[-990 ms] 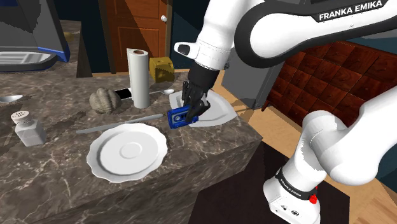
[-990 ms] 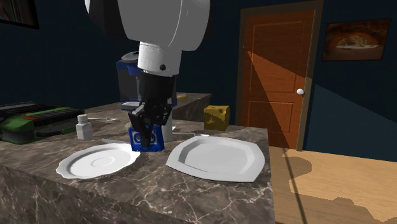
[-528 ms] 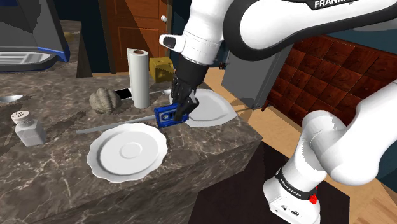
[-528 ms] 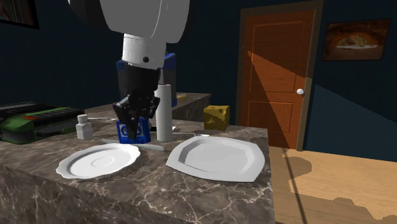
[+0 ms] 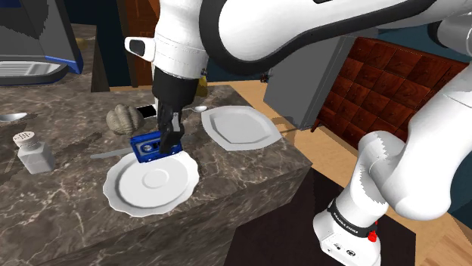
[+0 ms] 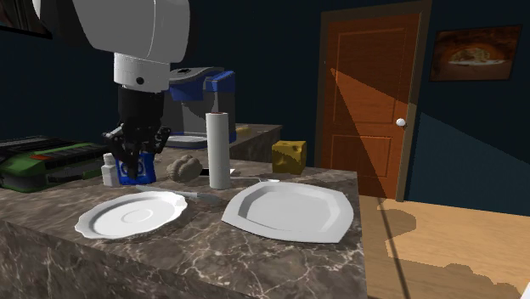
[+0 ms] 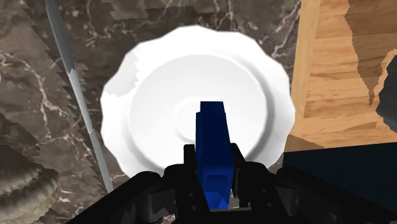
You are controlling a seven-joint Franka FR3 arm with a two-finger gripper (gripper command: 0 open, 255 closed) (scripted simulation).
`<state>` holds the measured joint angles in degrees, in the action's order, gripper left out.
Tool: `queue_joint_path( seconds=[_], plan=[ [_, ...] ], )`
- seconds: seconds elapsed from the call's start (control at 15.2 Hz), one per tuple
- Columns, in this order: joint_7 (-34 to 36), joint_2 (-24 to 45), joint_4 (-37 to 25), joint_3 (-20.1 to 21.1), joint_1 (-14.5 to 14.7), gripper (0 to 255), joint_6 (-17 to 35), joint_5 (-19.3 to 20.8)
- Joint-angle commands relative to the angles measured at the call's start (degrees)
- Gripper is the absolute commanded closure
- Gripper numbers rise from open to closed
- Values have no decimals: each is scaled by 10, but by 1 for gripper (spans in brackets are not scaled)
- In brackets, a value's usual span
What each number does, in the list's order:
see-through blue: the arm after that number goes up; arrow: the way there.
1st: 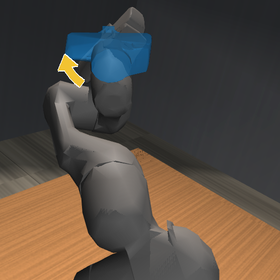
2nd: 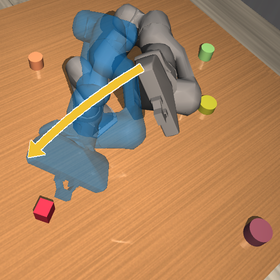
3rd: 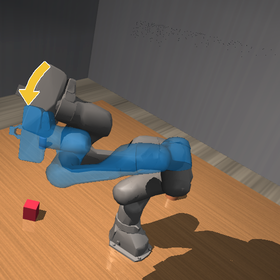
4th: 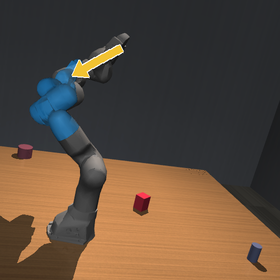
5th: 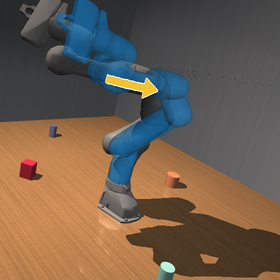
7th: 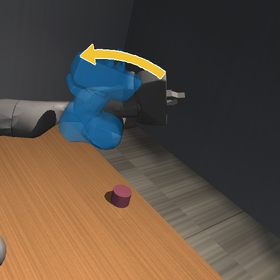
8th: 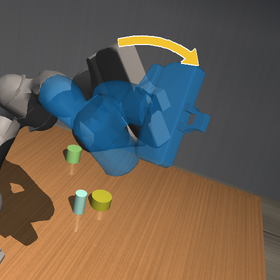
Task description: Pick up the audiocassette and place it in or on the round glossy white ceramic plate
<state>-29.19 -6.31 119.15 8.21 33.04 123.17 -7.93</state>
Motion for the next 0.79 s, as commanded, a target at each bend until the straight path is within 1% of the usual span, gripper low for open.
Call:
queue_joint_path(
  seconds=[0.0,0.73],
  plan=[
    [13,28,-28,6,3,255,2,6],
    [6,55,29,8,5,255,84,3]
  ],
)
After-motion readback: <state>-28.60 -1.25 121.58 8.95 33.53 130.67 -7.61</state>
